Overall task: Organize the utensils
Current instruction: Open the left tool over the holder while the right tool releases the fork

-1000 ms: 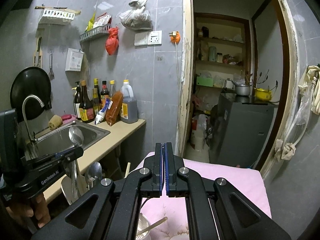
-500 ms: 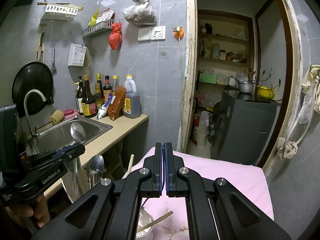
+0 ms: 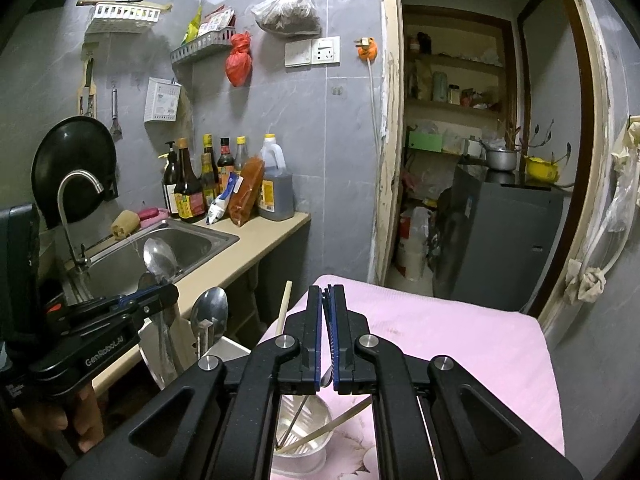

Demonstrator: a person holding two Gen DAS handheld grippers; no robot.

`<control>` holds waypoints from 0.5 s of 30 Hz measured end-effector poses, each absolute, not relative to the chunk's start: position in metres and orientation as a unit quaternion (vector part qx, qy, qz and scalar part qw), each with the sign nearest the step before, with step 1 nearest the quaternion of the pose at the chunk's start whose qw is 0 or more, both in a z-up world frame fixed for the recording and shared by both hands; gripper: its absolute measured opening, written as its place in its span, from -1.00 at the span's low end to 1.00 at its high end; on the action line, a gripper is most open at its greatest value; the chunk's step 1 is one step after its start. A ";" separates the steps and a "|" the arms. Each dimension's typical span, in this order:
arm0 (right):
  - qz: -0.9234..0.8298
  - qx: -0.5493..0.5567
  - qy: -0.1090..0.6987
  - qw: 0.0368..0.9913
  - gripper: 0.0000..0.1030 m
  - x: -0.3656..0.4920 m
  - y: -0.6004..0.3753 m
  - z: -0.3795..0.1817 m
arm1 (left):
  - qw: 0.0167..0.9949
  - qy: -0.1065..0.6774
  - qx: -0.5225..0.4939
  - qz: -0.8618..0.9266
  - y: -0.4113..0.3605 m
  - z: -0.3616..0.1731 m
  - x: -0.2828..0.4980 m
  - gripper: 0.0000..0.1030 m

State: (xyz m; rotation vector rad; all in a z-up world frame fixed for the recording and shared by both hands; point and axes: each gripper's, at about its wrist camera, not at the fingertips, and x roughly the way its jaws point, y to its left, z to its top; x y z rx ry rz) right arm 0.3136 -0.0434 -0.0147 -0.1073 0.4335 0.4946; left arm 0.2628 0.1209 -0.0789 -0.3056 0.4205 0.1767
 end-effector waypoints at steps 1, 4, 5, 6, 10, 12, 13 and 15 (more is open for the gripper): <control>0.242 -0.052 0.214 0.945 -0.94 0.314 -0.043 -0.015 | 0.963 0.208 -0.150 0.085 0.121 -0.079 0.262 -0.94; 0.240 -0.047 0.218 0.945 -0.94 0.312 -0.046 -0.018 | 0.962 0.214 -0.147 0.082 0.121 -0.079 0.260 -0.94; 0.239 -0.045 0.219 0.945 -0.94 0.312 -0.047 -0.019 | 0.962 0.216 -0.145 0.081 0.122 -0.079 0.259 -0.94; 0.238 -0.044 0.220 0.945 -0.94 0.311 -0.048 -0.019 | 0.962 0.217 -0.143 0.080 0.122 -0.079 0.258 -0.94; 0.241 -0.041 0.219 0.945 -0.94 0.308 -0.048 -0.019 | 0.962 0.224 -0.137 0.075 0.122 -0.078 0.257 -0.94; 0.242 -0.040 0.219 0.944 -0.94 0.308 -0.049 -0.019 | 0.961 0.231 -0.133 0.073 0.122 -0.077 0.256 -0.94; 0.242 -0.039 0.219 0.944 -0.93 0.307 -0.049 -0.018 | 0.961 0.234 -0.131 0.072 0.122 -0.077 0.256 -0.94; 0.240 -0.036 0.218 0.945 -0.92 0.306 -0.051 -0.017 | 0.960 0.242 -0.126 0.070 0.122 -0.077 0.256 -0.92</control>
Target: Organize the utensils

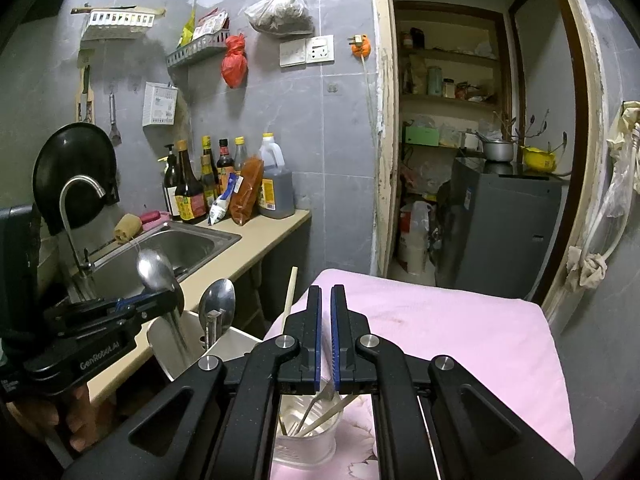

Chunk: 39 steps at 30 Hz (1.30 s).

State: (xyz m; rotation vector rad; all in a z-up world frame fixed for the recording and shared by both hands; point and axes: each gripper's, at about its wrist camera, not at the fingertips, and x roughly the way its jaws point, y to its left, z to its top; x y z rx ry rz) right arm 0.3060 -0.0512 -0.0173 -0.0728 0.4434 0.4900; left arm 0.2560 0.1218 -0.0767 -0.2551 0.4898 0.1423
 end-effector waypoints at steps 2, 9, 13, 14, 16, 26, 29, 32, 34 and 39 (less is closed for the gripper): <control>0.240 -0.032 0.218 0.946 -0.92 0.306 -0.054 -0.016 | 0.959 0.246 -0.123 0.068 0.121 -0.076 0.255 -0.88; 0.239 -0.026 0.219 0.946 -0.92 0.305 -0.061 -0.011 | 0.958 0.245 -0.136 0.069 0.121 -0.074 0.247 -0.34; 0.235 -0.025 0.217 0.947 -0.91 0.303 -0.065 -0.006 | 0.958 0.246 -0.131 0.071 0.117 -0.071 0.245 -0.29; 0.232 -0.023 0.216 0.948 -0.91 0.302 -0.067 -0.005 | 0.958 0.246 -0.131 0.071 0.116 -0.070 0.244 -0.12; 0.227 -0.018 0.218 0.949 -0.86 0.302 -0.070 -0.004 | 0.958 0.240 -0.136 0.075 0.116 -0.067 0.242 0.10; 0.185 0.016 0.226 0.956 -0.23 0.288 -0.094 -0.005 | 0.961 0.219 -0.144 0.091 0.118 -0.055 0.230 0.61; 0.177 0.017 0.227 0.957 0.13 0.283 -0.097 -0.004 | 0.961 0.217 -0.143 0.095 0.118 -0.053 0.228 0.71; 0.167 0.022 0.225 0.960 0.30 0.274 -0.102 -0.001 | 0.964 0.210 -0.134 0.091 0.114 -0.050 0.223 0.74; 0.159 0.022 0.223 0.962 0.37 0.268 -0.105 0.002 | 0.966 0.208 -0.127 0.086 0.109 -0.047 0.219 0.84; 0.140 0.029 0.211 0.967 0.63 0.251 -0.118 0.011 | 0.970 0.201 -0.119 0.072 0.100 -0.039 0.208 0.91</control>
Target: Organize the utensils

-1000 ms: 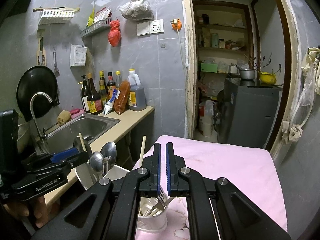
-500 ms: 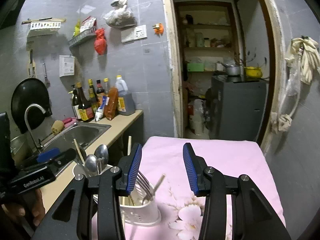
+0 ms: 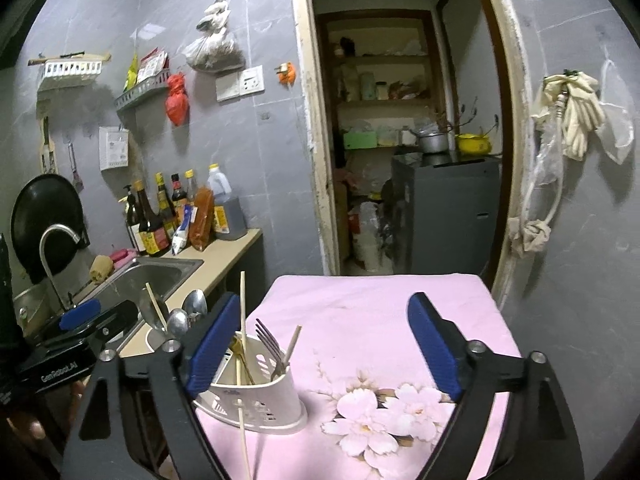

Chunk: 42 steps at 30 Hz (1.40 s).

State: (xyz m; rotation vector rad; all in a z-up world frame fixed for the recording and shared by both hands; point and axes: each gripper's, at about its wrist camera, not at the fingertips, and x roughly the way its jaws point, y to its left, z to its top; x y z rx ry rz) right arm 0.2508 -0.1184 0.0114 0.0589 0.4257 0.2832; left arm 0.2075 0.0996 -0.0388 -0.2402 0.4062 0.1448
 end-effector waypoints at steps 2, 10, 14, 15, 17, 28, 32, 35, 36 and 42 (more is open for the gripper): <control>0.134 0.030 0.207 0.968 0.71 0.245 -0.125 0.016 | 0.971 0.200 -0.117 0.067 0.096 -0.035 0.203 0.93; 0.117 0.023 0.201 0.972 0.95 0.216 -0.150 0.027 | 0.972 0.198 -0.115 0.056 0.084 -0.018 0.183 0.96; 0.105 0.029 0.202 0.973 0.96 0.196 -0.167 0.029 | 0.972 0.193 -0.121 0.057 0.076 -0.015 0.168 0.96; 0.101 0.032 0.203 0.973 0.96 0.189 -0.171 0.029 | 0.972 0.191 -0.126 0.058 0.073 -0.014 0.162 0.97; 0.096 0.037 0.204 0.974 0.96 0.179 -0.178 0.028 | 0.971 0.194 -0.129 0.057 0.070 -0.015 0.154 0.97; 0.084 0.041 0.204 0.975 0.97 0.115 -0.215 0.028 | 0.972 0.200 -0.114 0.054 0.038 -0.012 0.098 0.97; 0.087 0.036 0.204 0.974 0.97 0.096 -0.223 0.030 | 0.972 0.200 -0.109 0.054 0.027 -0.010 0.078 0.97; 0.089 0.035 0.204 0.974 0.97 0.082 -0.230 0.029 | 0.973 0.201 -0.104 0.055 0.021 -0.009 0.065 0.97; 0.089 0.034 0.203 0.975 0.97 0.077 -0.233 0.029 | 0.973 0.200 -0.103 0.054 0.018 -0.008 0.061 0.97; 0.086 0.031 0.207 0.974 0.97 0.058 -0.247 0.026 | 0.975 0.198 -0.089 0.053 0.008 -0.007 0.042 0.97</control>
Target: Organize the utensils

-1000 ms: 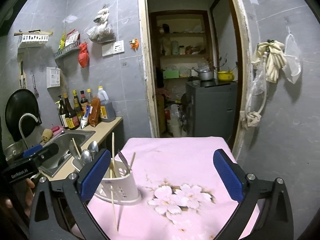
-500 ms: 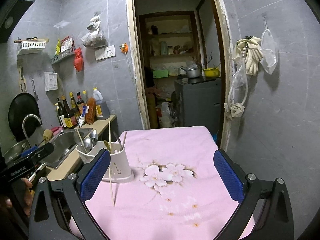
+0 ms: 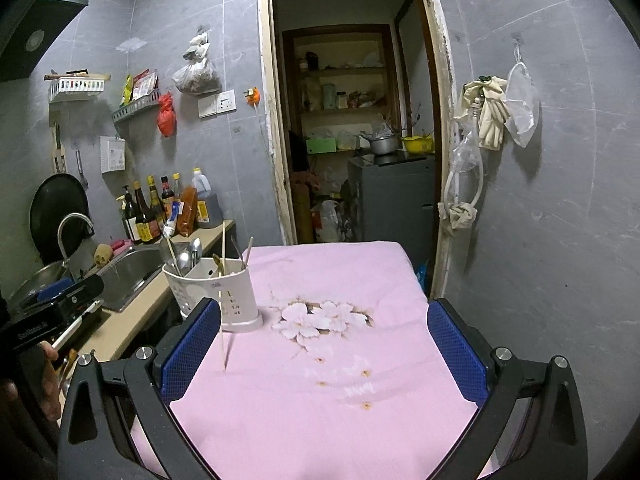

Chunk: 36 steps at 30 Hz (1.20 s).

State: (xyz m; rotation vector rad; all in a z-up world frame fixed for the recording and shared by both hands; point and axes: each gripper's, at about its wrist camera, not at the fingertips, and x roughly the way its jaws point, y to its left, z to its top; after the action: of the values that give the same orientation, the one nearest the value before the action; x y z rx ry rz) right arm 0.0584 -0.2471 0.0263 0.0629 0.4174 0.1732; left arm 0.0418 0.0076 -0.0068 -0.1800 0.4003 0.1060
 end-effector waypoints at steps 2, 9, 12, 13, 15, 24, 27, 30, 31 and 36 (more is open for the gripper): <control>0.083 0.029 0.208 0.974 0.97 0.054 -0.252 0.026 | 0.974 0.201 -0.091 0.051 0.005 -0.008 0.036 0.97; 0.079 0.024 0.208 0.975 0.97 0.044 -0.260 0.026 | 0.975 0.203 -0.079 0.042 -0.005 -0.012 0.023 0.97; 0.080 0.020 0.205 0.975 0.97 0.040 -0.262 0.027 | 0.976 0.199 -0.080 0.041 -0.006 -0.010 0.020 0.97; 0.080 0.019 0.205 0.975 0.97 0.040 -0.262 0.027 | 0.976 0.198 -0.080 0.041 -0.008 -0.010 0.019 0.97; 0.079 0.020 0.205 0.975 0.97 0.039 -0.261 0.027 | 0.976 0.198 -0.079 0.039 -0.008 -0.010 0.018 0.97; 0.080 0.020 0.206 0.975 0.97 0.038 -0.261 0.027 | 0.977 0.197 -0.077 0.038 -0.010 -0.010 0.017 0.97; 0.079 0.019 0.207 0.975 0.97 0.036 -0.260 0.027 | 0.977 0.197 -0.077 0.037 -0.010 -0.010 0.017 0.97; 0.079 0.019 0.207 0.975 0.97 0.036 -0.259 0.028 | 0.977 0.197 -0.077 0.037 -0.010 -0.010 0.016 0.97; 0.079 0.019 0.207 0.975 0.97 0.035 -0.259 0.028 | 0.977 0.197 -0.077 0.037 -0.010 -0.010 0.016 0.97; 0.079 0.019 0.207 0.975 0.97 0.036 -0.259 0.028 | 0.977 0.198 -0.077 0.037 -0.011 -0.010 0.016 0.97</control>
State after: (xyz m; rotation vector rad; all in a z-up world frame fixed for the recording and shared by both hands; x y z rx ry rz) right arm 0.0360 -0.2589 0.0284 0.0374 0.4170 0.1591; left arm 0.0163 -0.0112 -0.0096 -0.1557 0.3983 0.0752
